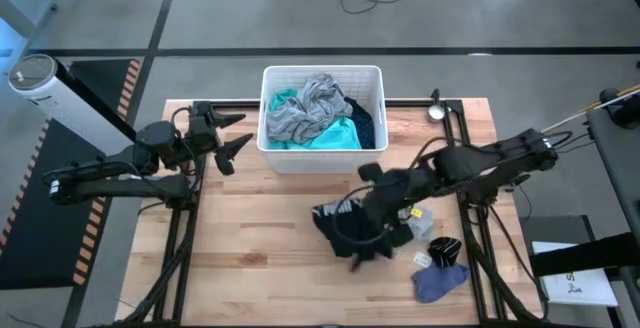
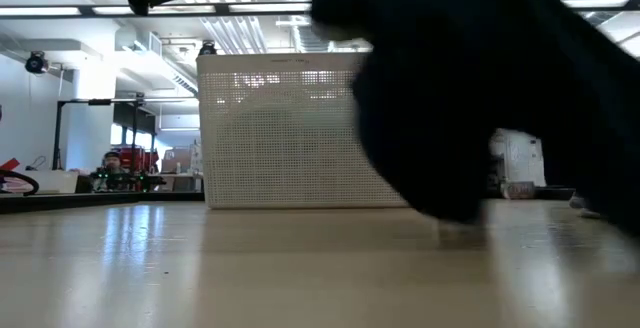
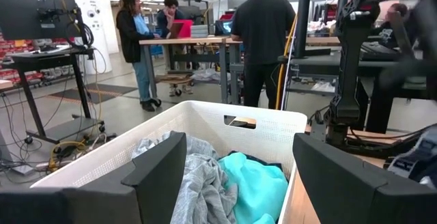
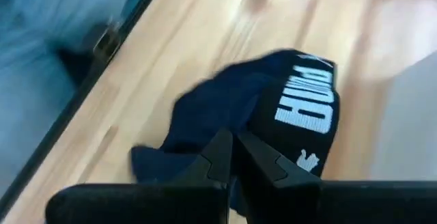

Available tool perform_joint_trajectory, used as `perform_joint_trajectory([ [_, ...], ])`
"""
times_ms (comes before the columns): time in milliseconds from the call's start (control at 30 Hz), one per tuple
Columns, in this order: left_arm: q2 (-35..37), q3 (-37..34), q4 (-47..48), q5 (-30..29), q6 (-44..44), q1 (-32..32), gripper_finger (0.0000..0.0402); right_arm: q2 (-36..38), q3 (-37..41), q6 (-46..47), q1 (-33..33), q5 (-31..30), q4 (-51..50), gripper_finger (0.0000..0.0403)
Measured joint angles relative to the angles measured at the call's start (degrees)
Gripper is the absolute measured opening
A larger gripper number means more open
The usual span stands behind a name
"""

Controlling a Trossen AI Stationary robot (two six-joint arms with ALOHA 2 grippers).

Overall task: Sort clothes
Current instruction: Put the dark blue boxer into the white laundry bin

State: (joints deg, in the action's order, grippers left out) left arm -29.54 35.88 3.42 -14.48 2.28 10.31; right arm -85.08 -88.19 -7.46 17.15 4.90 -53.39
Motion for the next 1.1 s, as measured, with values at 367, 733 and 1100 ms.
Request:
perform_joint_trajectory([
  [367, -0.21, 0.00, 0.02, 0.00, 0.00, 0.02, 0.0259, -0.17, -17.08, -10.40, -3.24, -16.19, 5.03, 0.0000],
  [733, -1.17, 0.00, -0.31, 0.00, 0.00, 0.00, 0.0259, -0.52, -28.68, -21.72, -17.36, -20.12, 18.65, 0.0000],
  [1100, -1.20, 0.00, -0.40, 0.00, 0.16, 0.01, 0.0259, -1.86, -28.64, -18.52, -32.90, -12.06, 14.81, 0.0000],
])
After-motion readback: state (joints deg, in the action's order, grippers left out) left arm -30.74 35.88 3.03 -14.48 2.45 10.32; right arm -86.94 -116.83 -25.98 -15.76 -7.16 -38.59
